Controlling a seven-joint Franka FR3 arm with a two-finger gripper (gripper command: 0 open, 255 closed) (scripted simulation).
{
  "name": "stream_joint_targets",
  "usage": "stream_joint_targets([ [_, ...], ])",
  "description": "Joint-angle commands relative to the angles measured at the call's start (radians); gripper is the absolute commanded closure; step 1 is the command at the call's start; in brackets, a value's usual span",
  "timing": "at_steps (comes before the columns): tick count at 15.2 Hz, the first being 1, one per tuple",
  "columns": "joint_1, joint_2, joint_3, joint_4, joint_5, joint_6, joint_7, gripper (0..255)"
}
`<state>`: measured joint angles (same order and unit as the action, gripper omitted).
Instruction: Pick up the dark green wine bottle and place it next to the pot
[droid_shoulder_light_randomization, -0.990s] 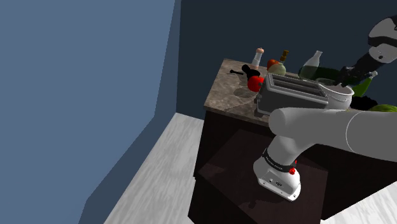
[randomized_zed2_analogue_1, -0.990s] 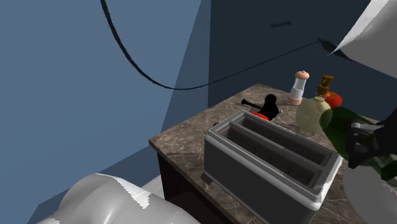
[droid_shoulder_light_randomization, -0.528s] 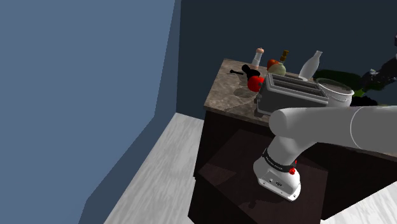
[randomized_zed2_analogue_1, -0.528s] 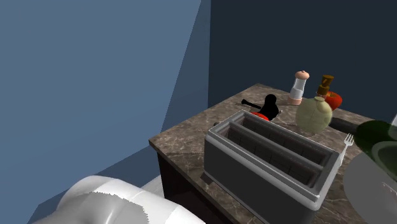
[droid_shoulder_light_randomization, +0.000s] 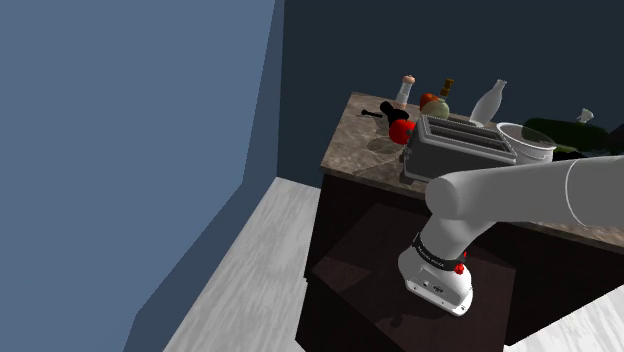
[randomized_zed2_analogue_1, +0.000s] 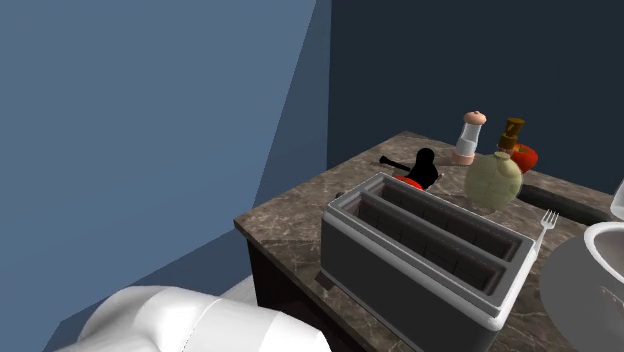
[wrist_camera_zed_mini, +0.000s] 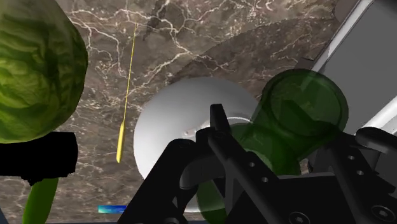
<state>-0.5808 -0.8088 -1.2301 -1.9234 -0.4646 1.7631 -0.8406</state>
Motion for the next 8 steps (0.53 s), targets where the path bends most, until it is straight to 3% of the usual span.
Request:
stream_joint_targets([
  [1,0.060,0.012,-0.071,0.085,-0.004,-0.023,-0.044,255],
  [8,0.050,-0.011,-0.107,0.005,-0.037,0.053,-0.043,255],
])
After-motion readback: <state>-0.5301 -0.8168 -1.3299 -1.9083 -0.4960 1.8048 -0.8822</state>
